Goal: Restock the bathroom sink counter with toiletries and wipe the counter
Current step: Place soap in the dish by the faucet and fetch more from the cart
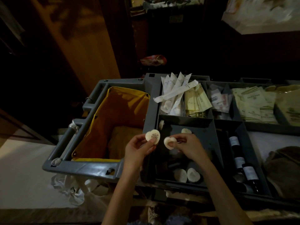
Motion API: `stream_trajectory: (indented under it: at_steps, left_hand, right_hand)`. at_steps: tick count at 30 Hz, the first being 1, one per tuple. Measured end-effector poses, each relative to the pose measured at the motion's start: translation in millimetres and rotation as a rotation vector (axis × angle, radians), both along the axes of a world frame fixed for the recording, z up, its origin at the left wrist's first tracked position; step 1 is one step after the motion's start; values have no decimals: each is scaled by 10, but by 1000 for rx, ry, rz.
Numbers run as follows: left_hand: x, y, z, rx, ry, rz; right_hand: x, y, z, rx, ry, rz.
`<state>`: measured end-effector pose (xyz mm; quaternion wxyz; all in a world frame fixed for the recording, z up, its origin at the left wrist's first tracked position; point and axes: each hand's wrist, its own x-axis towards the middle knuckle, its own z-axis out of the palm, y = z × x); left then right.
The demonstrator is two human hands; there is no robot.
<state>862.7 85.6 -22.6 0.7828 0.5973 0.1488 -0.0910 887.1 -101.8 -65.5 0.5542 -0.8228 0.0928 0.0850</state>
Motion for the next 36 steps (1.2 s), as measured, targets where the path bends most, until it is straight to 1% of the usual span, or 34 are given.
stream_trajectory:
  at_steps: [3, 5, 10, 13, 15, 17, 21, 25, 29, 32, 36]
  left_hand:
    - [-15, -71, 19, -18, -8, -20]
    - [-15, -132, 32, -39, -14, -37]
    - [-36, -385, 94, -97, -24, -118]
    - [-76, -598, 122, -164, -17, -183]
    - [-123, -746, 137, -174, -22, -237]
    - [-193, -902, 162, -160, -18, -294]
    - [-378, -1214, 197, -133, 0, -410]
    - [-564, -1443, 187, -82, 28, -480]
    - [-734, -1593, 178, -70, 45, -511]
    - [-838, -1657, 169, -32, 44, -554]
    - [-885, -1739, 166, 64, -7, -615]
  right_hand:
    - [-80, -110, 206, 247, -28, -70]
    - [-153, -198, 328, 311, -102, -116]
    - [-404, -433, 548, 300, -288, -149]
    - [-606, -585, 611, 242, -416, -123]
    - [-746, -709, 613, 186, -493, -128]
    - [-894, -830, 622, 153, -523, -154]
    - [-1195, -1043, 608, 131, -532, -232]
    - [-1451, -1226, 517, 150, -478, -329]
    - [-1697, -1284, 510, 287, -339, -411]
    - [-1860, -1269, 546, 334, -307, -465]
    - [-2015, -1231, 630, 497, -278, -623]
